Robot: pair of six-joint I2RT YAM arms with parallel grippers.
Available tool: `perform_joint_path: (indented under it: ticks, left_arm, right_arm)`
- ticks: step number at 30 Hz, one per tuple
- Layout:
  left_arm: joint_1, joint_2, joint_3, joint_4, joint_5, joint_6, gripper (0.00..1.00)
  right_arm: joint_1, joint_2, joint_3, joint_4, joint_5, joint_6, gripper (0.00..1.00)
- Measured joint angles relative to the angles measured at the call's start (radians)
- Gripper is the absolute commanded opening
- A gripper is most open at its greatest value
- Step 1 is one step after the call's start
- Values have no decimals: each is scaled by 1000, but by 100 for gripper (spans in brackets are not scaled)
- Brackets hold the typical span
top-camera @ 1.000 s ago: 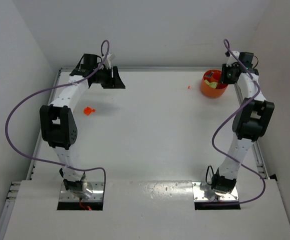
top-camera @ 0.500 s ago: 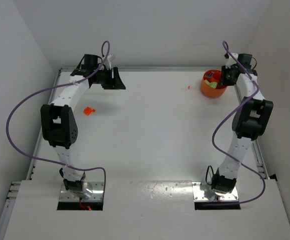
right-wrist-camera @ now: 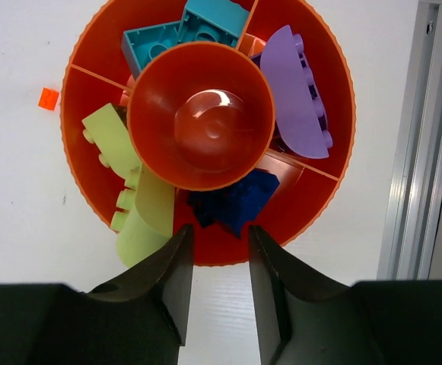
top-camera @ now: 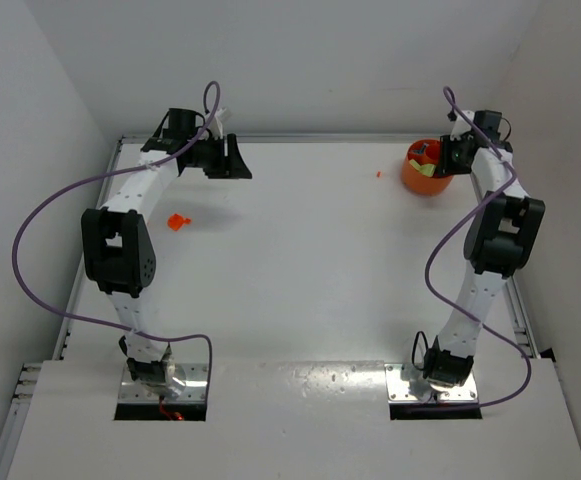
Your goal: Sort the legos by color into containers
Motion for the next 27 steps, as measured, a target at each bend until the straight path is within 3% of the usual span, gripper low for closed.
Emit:
perform_joint_path:
  ticks: [11, 18, 22, 27]
  left_arm:
    - [0, 0, 0, 0, 0, 0, 55]
    - [0, 0, 0, -1, 1, 0, 55]
    - [0, 0, 0, -1, 1, 0, 55]
    - [0, 6, 2, 0, -13, -6, 57]
  right_arm:
    - [0, -13, -13, 37, -9, 5, 38]
    - [20, -241, -100, 81, -107, 8, 38]
    - [83, -277, 3, 43, -145, 29, 38]
    - [224, -187, 185, -14, -118, 108, 38]
